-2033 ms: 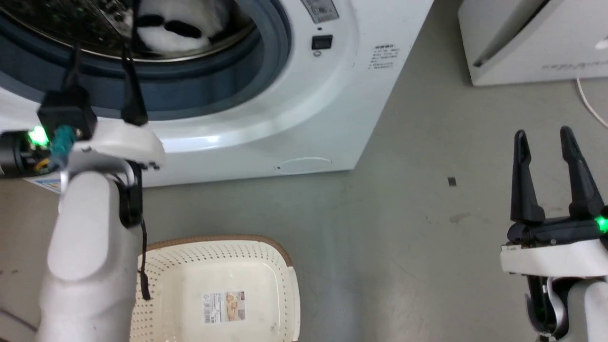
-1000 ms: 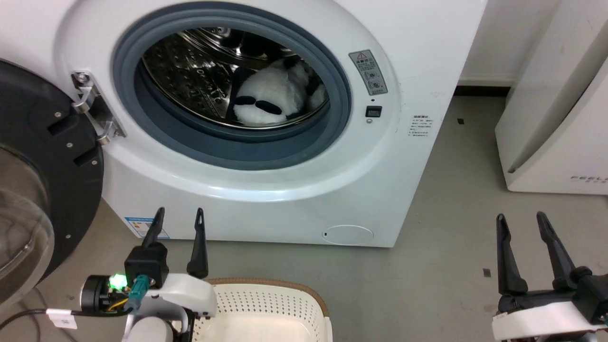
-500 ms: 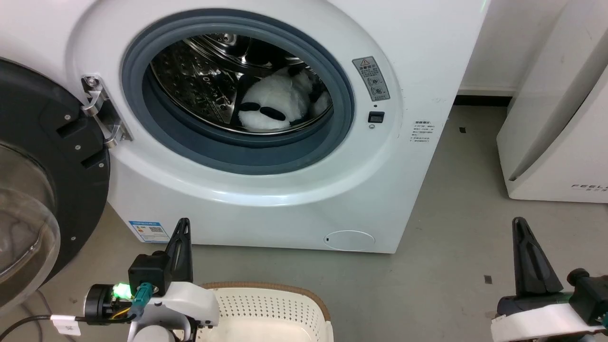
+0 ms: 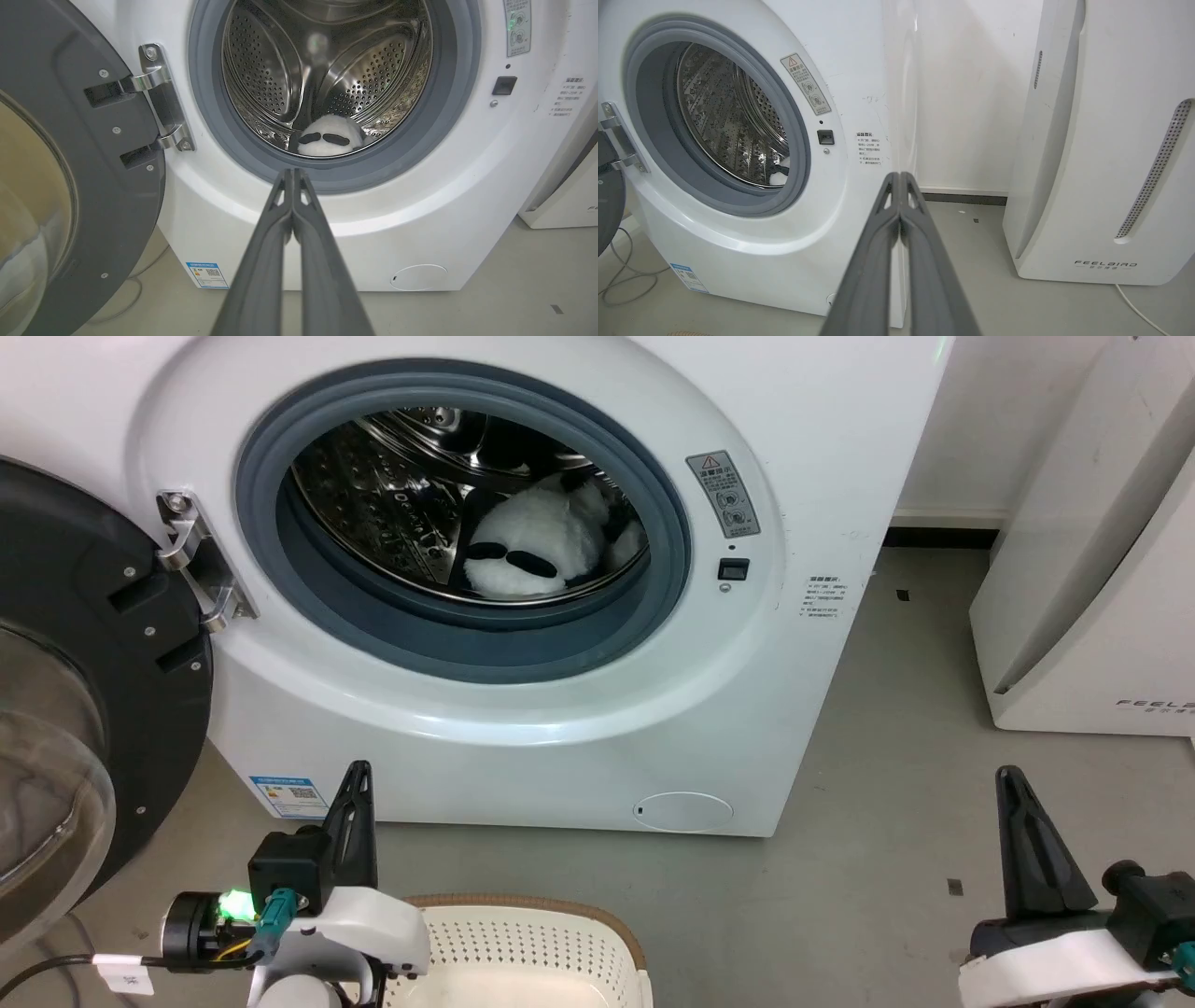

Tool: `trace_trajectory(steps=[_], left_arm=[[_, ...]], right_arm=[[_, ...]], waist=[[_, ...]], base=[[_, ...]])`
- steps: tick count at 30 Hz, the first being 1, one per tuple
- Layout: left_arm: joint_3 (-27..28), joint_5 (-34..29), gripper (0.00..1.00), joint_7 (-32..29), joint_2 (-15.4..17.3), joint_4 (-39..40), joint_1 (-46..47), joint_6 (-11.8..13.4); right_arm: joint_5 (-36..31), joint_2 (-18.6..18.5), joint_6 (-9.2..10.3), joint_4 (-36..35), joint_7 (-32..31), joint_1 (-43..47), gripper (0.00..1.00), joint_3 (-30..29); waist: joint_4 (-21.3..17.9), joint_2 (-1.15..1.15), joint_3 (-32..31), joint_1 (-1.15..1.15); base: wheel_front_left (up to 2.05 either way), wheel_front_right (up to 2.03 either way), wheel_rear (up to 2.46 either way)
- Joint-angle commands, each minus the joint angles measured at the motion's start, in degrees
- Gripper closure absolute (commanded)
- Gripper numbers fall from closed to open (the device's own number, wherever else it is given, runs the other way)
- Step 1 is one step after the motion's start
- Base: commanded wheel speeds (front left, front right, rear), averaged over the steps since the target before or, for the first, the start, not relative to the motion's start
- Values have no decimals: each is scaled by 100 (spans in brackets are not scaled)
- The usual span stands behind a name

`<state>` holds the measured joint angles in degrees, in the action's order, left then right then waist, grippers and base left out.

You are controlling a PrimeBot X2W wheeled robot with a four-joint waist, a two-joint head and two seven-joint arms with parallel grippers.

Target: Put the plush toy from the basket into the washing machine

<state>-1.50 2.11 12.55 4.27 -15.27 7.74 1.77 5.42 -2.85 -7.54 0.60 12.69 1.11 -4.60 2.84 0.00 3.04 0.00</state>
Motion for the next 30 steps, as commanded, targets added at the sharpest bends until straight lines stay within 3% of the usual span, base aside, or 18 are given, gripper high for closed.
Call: trace_trajectory(steps=[1,30], left_arm=[[11,-33,100,-44,-19,67,-94,-28],[48,-81,100,-371,-51,460,-278,-69]], right_arm=[[-44,0,1,-9,-47,-18,100,24],[-178,-1,2,-23,-377,-43,100,141]], waist=[[-4,0,-5,0],[-80,0,-86,0]], base=[[0,0,0],[0,0,0]])
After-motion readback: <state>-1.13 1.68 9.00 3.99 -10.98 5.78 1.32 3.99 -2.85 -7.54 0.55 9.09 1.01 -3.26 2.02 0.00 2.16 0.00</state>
